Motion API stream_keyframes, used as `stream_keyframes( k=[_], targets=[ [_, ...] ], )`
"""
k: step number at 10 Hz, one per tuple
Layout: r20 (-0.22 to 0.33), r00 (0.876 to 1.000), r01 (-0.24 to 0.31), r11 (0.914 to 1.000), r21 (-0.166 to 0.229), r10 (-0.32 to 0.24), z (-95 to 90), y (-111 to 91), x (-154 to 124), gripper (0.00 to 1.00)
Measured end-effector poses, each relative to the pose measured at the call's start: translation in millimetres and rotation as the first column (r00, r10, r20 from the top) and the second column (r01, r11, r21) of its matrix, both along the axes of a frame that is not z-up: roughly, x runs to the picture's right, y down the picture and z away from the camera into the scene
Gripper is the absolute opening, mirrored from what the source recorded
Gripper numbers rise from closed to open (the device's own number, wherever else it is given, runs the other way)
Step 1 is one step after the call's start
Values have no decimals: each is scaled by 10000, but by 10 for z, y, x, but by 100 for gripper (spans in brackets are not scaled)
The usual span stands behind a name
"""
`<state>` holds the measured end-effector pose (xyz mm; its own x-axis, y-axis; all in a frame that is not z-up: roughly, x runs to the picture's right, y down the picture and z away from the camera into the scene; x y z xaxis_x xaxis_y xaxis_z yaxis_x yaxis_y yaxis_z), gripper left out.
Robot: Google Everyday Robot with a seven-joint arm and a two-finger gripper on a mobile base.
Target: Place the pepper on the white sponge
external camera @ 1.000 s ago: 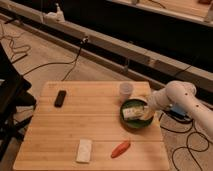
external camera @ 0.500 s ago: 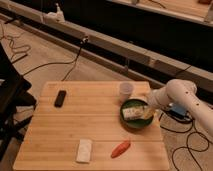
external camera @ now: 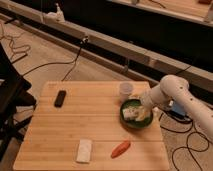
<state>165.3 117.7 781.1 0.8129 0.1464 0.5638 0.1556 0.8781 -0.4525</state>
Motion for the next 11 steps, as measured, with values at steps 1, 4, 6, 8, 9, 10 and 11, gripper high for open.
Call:
stream_keyframes(
  k=[1, 4, 6, 8, 9, 10, 11],
  targets=[
    [581, 9979, 280, 9996, -43, -277, -72, 55, -107, 79],
    [1878, 9743, 1261, 9920, 29, -1244, -296, 269, -337, 79],
    [2767, 9266, 2610, 9652, 140, -2546, -462, 615, -436, 79],
    [3476, 8650, 3740, 9268, 342, -3619, -592, 912, -458, 79],
    [3541, 8588, 3832, 9230, 359, -3703, -602, 941, -458, 79],
    [3523, 8594, 3833, 9229, 360, -3706, -598, 937, -453, 79],
    [3426, 8618, 3871, 9215, 324, -3741, -582, 933, -430, 79]
  ],
)
